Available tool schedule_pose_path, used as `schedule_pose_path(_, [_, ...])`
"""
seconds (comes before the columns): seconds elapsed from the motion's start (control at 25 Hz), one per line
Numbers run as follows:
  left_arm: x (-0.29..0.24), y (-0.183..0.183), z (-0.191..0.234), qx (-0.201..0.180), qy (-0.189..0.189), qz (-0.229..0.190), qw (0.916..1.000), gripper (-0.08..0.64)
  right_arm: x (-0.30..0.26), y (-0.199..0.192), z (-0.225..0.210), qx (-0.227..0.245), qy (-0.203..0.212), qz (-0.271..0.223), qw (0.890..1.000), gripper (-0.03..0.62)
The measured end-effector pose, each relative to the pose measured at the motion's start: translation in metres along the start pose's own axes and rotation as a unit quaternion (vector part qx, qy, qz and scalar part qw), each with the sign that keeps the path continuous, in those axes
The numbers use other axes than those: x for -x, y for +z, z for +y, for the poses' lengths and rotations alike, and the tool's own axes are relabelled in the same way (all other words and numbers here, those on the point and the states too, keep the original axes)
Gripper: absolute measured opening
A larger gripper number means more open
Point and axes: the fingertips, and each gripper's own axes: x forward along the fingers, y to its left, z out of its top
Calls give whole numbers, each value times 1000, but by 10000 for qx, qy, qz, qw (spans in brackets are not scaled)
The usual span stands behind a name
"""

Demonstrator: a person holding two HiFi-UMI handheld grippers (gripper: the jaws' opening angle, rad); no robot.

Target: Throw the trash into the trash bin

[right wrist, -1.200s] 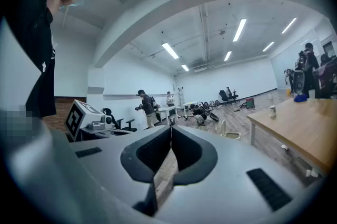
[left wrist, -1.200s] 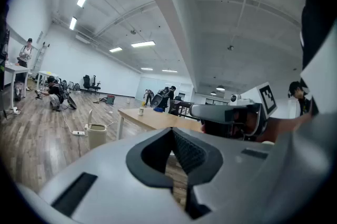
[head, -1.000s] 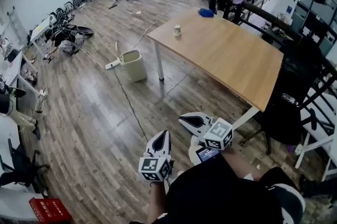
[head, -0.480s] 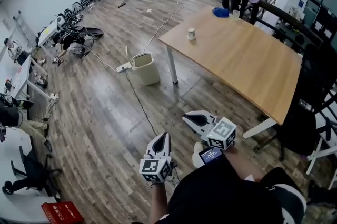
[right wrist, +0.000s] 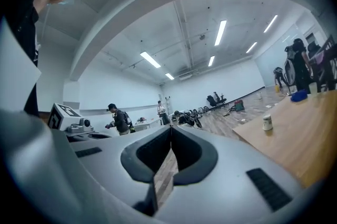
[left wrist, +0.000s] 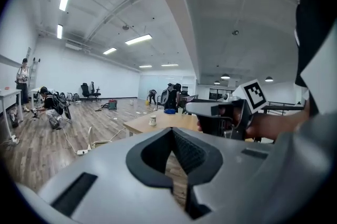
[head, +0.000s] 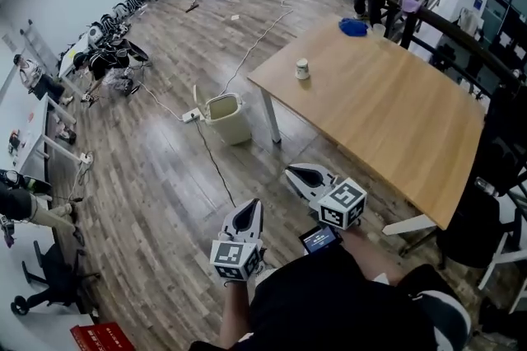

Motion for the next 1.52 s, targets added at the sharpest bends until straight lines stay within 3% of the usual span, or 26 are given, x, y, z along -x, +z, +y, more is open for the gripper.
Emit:
schedule_pose_path(0.2, [-38,-9,-7,94,-189,176,9996,-3,-13,-19,-51,-367,-578,303,9972,-2])
schedule_pose_path(0.32, [-58,-12,-12,-106,-490,225,9985,-3,-26,-24,-62,-310,-502,399,9975,-2])
schedule_pose_path(0.44, [-81,-7,0,-39,-631,157,9979,-3,-46,-29,-80,-382,-526,523,9965,-2])
schedule_pose_path(0.68, [-132,0,71,93,-645,158,9977,-3,-111,-21,-122,-306,-660,598,9956,-2])
schedule_pose_path(0.92, [-179,59,176,-44,-634,-103,9979,-3,-200,29,-147,114,-592,503,9969,-2])
schedule_pose_path(1.12, [-204,84,248,-60,-617,-125,9980,-3,-262,52,-174,248,-843,417,9953,-2])
schedule_pose_path(1.4, [-256,75,319,296,-695,157,9970,-3,-323,52,-214,216,-1047,398,9935,-2])
schedule_pose_path(1.52, [-282,94,322,304,-1062,22,9939,-3,-326,55,-247,168,-1344,511,9895,-2])
